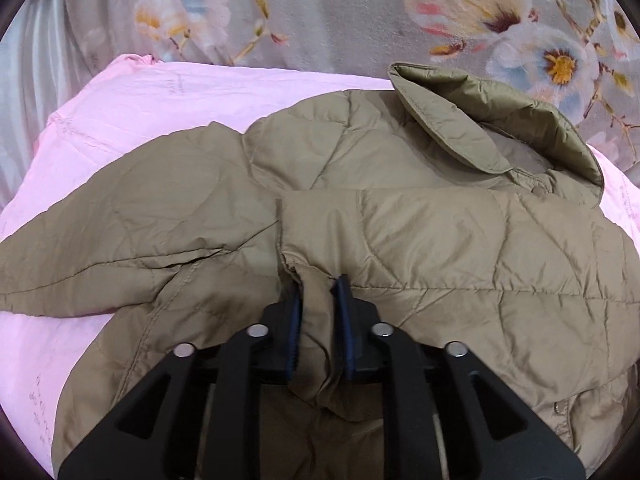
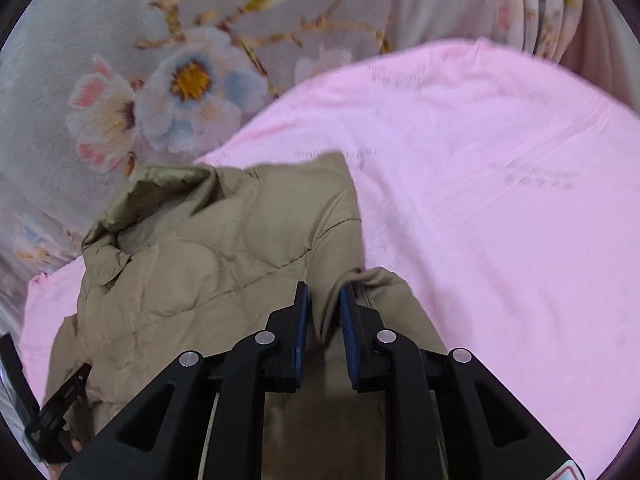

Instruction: Fold large clothes

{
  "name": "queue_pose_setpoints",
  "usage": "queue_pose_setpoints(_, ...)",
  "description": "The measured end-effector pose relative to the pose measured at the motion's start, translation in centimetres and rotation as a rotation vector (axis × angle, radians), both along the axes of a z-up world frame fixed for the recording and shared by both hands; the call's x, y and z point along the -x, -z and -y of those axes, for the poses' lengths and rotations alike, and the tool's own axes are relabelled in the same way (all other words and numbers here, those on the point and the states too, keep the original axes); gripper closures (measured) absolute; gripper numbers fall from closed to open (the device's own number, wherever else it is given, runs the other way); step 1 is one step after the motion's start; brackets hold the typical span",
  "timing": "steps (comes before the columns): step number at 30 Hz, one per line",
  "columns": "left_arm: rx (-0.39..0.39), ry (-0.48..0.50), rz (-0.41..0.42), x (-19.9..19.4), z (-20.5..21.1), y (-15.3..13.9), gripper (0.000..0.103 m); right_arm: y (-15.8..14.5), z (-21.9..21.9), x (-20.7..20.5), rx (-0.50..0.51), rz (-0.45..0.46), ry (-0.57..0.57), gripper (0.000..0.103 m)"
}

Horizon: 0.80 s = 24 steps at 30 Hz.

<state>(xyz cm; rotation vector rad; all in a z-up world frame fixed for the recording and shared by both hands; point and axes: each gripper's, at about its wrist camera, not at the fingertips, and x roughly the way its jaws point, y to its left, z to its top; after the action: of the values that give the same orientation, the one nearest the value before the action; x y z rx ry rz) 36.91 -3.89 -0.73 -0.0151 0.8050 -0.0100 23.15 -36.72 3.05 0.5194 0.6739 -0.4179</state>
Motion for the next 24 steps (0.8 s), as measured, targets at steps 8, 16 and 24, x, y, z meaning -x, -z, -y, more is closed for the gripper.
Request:
queue_pose_setpoints(8, 0.004, -0.037, 0.019, 1.0, -0.4, 0.2, 0.066, -4.5, -9.9, -2.4, 0.157, 0.064, -0.289, 0.085)
queue_pose_setpoints(16, -0.009, -0.039, 0.019, 0.9, -0.3, 0.5, 0.064, -0.1, -15.3, -7.0, 0.158, -0.119, -0.481, 0.086)
queue_pose_setpoints(24, -0.015, -0.042, 0.024, 0.8, -0.2, 0.7, 0.059, 1.5, -15.8, -7.0, 0.174, -0.155, -0.47, 0.088)
